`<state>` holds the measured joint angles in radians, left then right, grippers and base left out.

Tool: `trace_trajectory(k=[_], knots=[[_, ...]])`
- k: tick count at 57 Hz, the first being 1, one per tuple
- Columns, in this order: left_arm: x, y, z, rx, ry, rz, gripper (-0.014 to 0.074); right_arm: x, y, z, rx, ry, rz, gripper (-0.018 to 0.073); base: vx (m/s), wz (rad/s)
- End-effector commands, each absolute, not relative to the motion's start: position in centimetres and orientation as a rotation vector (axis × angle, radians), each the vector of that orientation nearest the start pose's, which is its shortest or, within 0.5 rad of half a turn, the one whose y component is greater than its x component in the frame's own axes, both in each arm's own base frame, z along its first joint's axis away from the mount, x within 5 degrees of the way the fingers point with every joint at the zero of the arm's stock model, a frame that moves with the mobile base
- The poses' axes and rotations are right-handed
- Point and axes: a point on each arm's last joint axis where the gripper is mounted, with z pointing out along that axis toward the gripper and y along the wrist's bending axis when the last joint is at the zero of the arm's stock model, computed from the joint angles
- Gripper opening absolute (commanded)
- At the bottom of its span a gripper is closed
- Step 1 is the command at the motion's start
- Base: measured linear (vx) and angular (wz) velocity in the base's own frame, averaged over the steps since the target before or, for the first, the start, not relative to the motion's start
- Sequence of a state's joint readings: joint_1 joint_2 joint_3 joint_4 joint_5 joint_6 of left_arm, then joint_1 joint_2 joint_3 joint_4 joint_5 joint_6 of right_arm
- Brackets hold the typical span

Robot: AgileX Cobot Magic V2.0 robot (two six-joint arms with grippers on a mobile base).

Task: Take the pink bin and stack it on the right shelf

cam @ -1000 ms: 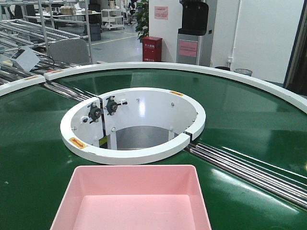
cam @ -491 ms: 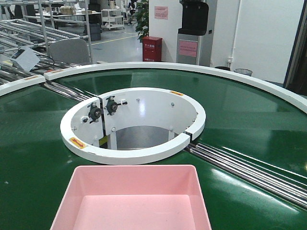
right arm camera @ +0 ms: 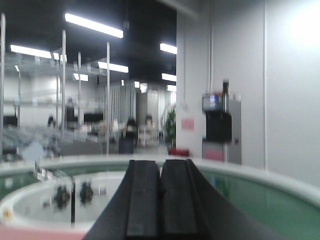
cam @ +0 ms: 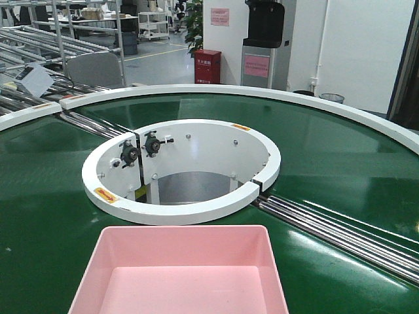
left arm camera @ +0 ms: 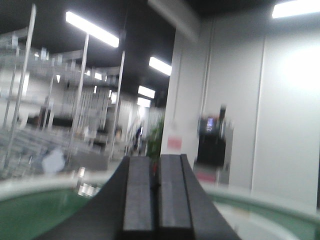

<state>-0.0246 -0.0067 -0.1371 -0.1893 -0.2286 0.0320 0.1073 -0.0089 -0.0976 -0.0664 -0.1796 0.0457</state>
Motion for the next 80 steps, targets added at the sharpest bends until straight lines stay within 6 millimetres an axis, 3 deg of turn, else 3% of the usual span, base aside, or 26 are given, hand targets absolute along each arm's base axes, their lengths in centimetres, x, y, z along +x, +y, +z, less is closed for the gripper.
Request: trace_trajectory(k=[1,10,17,28,39,50,60,65,71,80], knots=[[2.3,0.3,34.0,-0.093,0.990,-0.132,-0.0008,2.3,0.3,32.9,-0.085,1.034,0.058,-0.0008,0.00,0.01],[4.8,-0.1,41.2,0.011,1.147,-0.024,-0.0008,3.5,0.3,40.4,-0.150,1.157,-0.069,-0.0008,0.00,0.00],[8.6,-0.3,44.0,0.042,1.293,-0.012,-0.0008,6.4,0.5,42.6,-0.161,1.231,-0.079,-0.0008,0.00,0.00],[12.5,-0.5,43.4,0.037,1.410,-0.025,-0.0008,10.0,1.0,42.1,-0.125,1.322,0.000,-0.0008,0.00,0.00],[13.4,-0.5,43.1,0.036,1.427,-0.024,0.0011,10.8,1.1,41.9,-0.099,1.352,0.040,0.0028,0.00,0.00],[13.4,-0.5,43.2,0.035,1.417,-0.023,0.0144,10.8,1.1,41.9,-0.098,1.352,0.041,0.0200,0.00,0.00],[13.4,-0.5,43.2,0.037,1.417,-0.020,0.0384,10.8,1.1,41.9,-0.098,1.353,0.041,0.0488,0.00,0.00],[13.4,-0.5,43.2,0.039,1.420,-0.019,0.0472,10.8,1.1,41.8,-0.098,1.353,0.041,0.0585,0.00,0.00],[13.7,-0.5,43.0,0.040,1.433,-0.019,0.0533,10.9,1.1,41.5,-0.099,1.369,0.041,0.0632,0.00,0.00],[14.7,-0.6,42.4,0.006,1.489,-0.067,0.0532,11.7,1.5,41.0,-0.069,1.434,0.130,0.0610,0.00,0.00]])
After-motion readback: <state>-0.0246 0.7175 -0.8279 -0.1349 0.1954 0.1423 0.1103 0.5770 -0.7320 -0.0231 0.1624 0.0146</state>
